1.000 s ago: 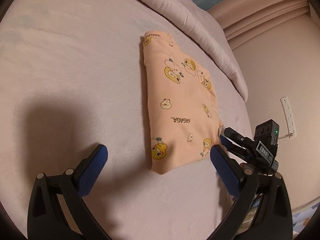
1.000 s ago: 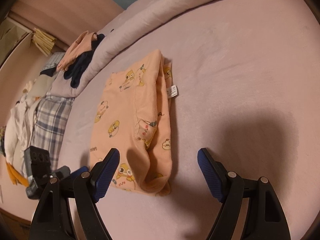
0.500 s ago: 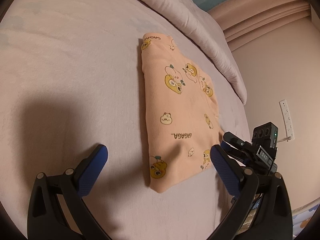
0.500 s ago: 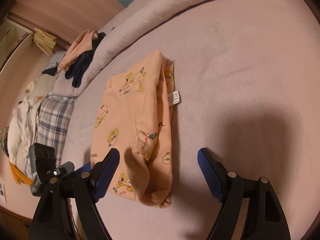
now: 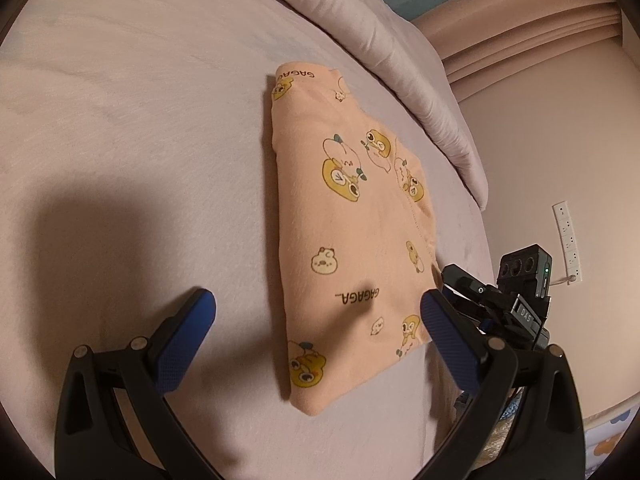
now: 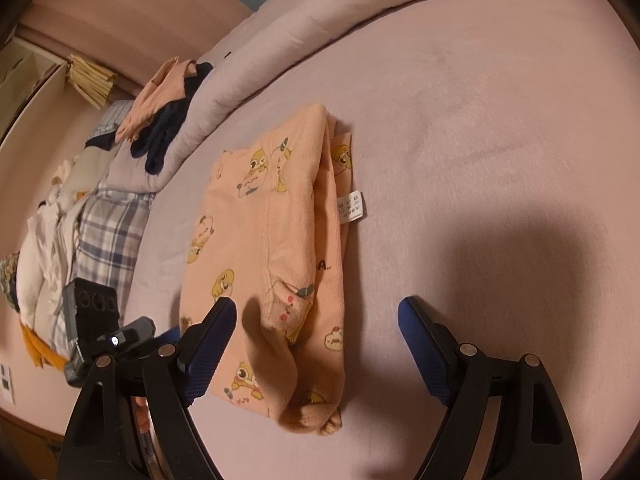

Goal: Fold small clothes

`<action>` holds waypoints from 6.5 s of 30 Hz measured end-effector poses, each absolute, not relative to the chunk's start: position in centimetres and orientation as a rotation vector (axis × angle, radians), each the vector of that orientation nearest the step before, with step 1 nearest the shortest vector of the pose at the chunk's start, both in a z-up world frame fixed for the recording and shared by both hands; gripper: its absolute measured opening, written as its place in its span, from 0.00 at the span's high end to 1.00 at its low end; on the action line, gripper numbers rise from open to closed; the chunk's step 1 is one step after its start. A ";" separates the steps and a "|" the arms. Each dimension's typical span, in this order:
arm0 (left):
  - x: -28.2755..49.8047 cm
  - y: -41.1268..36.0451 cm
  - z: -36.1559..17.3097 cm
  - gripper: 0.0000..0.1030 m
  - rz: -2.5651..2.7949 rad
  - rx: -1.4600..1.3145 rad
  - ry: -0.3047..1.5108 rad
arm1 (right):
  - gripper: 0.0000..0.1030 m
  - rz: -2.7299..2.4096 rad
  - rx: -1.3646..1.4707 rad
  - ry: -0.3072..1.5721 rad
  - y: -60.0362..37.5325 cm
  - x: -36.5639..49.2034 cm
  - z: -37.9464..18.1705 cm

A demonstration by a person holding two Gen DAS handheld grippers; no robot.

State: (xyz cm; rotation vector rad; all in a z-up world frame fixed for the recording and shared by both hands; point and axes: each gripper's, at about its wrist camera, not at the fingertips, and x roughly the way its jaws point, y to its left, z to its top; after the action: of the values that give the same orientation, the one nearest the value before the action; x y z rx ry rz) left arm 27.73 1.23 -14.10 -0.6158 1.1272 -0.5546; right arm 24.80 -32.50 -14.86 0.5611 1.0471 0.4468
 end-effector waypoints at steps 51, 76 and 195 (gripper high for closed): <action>29.6 -0.4 -14.0 0.01 -0.612 -0.637 1.148 | 0.19 0.444 0.570 1.044 -33.8 27.2 -14.9; 31.8 -3.5 -14.3 0.03 -0.624 -0.630 1.142 | 0.52 0.602 0.547 1.074 -29.2 30.8 -15.9; 4.3 9.8 -6.7 0.62 -0.446 -0.575 0.876 | 0.74 0.803 0.157 0.906 -15.9 10.4 -7.2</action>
State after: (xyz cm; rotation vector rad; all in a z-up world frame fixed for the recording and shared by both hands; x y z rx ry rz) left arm 4.34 9.77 -6.68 -0.5749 0.8762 -0.4458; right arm 10.44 -15.94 -7.16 0.1568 0.9060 0.8030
